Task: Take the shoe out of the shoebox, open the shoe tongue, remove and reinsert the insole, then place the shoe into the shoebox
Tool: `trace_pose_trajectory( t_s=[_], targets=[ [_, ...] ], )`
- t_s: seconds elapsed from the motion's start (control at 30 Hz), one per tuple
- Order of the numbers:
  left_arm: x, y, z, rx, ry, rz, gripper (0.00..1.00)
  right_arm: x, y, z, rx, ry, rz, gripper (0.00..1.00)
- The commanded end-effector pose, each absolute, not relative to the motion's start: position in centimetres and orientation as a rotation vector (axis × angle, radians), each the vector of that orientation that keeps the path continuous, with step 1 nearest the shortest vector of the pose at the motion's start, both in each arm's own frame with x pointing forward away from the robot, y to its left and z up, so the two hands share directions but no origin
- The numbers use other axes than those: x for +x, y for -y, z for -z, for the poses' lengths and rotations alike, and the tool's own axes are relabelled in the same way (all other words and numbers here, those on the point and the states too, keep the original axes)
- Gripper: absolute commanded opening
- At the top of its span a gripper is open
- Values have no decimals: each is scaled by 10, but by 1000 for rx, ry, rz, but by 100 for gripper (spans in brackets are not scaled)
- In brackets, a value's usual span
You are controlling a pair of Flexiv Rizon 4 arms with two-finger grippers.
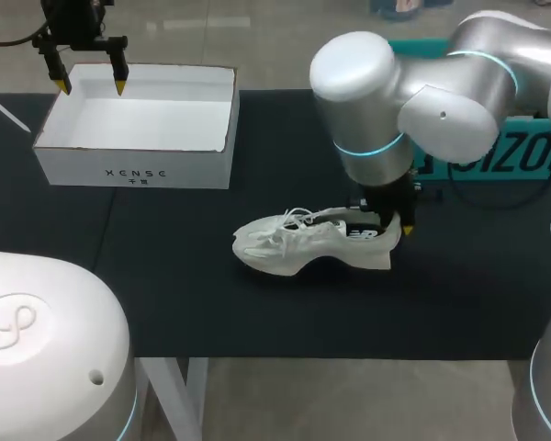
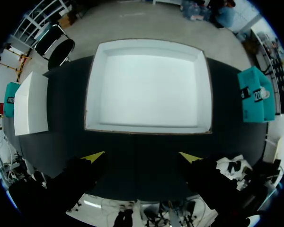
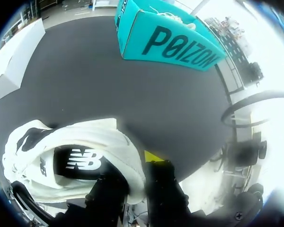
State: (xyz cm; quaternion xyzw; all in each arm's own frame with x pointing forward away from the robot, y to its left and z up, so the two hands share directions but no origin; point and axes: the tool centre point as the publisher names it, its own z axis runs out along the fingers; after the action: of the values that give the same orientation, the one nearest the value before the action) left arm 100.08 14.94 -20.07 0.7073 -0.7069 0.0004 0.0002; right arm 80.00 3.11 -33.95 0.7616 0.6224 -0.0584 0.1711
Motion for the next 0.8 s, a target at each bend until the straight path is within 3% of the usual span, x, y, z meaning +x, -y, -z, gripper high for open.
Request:
trace_pose_trajectory(
  t_s=[0.03, 0.3, 0.33, 0.37, 0.67, 0.8],
  targets=[
    [1000, -150, 201, 2222, 2220, -1, 100, 811, -49, 358, 2140, -1760, 175, 0],
    [1000, -150, 201, 2222, 2220, -1, 100, 824, -49, 375, 2104, -1807, 168, 0],
    [1000, -150, 201, 2222, 2220, -1, 100, 824, -48, 376, 2092, -1767, 200, 36],
    [1000, -150, 201, 2222, 2220, -1, 100, 824, -47, 377, 2096, -1795, 197, 100],
    [1000, -150, 201, 2222, 2220, -1, 100, 813, -42, 335, 2068, -1913, 79, 100],
    [1000, -150, 201, 2222, 2220, -1, 100, 792, -54, 297, 1624, -2357, -336, 100]
  ],
)
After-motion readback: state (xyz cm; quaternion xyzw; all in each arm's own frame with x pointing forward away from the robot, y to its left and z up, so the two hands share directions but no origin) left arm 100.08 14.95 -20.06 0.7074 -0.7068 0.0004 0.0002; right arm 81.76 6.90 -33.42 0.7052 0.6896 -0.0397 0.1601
